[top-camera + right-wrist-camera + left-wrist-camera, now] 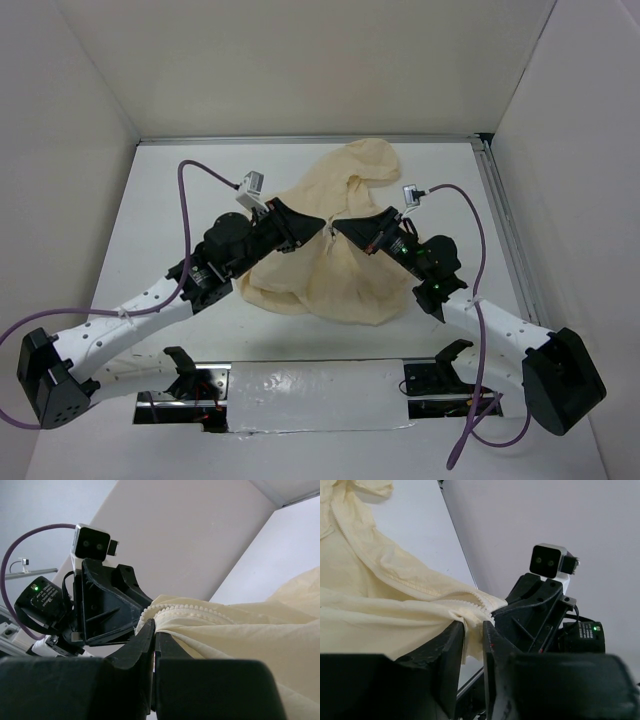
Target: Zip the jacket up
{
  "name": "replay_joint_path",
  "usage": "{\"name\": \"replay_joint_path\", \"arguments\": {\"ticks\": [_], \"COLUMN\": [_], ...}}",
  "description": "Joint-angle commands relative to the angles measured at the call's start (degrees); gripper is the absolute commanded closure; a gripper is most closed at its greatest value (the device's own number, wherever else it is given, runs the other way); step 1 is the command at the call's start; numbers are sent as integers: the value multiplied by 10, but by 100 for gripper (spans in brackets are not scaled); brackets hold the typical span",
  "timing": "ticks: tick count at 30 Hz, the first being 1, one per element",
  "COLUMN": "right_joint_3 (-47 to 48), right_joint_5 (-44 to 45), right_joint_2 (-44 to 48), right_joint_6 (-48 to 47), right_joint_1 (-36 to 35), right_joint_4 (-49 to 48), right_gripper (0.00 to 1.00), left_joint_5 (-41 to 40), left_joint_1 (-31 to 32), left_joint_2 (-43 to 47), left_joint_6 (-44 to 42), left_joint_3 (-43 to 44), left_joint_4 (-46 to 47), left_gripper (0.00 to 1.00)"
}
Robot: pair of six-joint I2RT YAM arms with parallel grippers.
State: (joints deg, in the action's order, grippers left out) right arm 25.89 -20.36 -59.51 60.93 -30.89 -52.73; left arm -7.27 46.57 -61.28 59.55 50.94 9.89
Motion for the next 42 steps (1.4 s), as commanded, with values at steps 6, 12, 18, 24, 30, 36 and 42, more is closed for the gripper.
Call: {"name": "replay_joint_path", "arguments": {"ticks": [6,12,18,24,30,36,42], "right_joint_3": [21,21,22,19,22,24,34], "right_joint_5": [14,13,7,21,23,29,23], "right_joint_2": [5,8,19,26,19,15,6], "right_joint_6": [-9,-14,-26,-31,-20,-10,5], "right_joint_1": [-16,-17,-16,-20,-21,-21,-22], "right_joint_4": [-26,-15,6,12,-4,-5,-15], "right_gripper": [100,100,100,100,100,100,100], "left_joint_5": [58,57,54,64,84,93,100], "left_joint_1": [-1,-4,-11,-13,-13,-13,-13], "left_joint_2": [29,27,30,25,11,19,13], "left_joint_6": [-29,-28,-32,-38,-56,-69,-91], "left_joint_3": [-22,-22,-21,-22,-12,-24,-20], "left_joint_4": [61,50,44,51,42,50,53], "left_gripper": [59,57,53,75,63,69,100]}}
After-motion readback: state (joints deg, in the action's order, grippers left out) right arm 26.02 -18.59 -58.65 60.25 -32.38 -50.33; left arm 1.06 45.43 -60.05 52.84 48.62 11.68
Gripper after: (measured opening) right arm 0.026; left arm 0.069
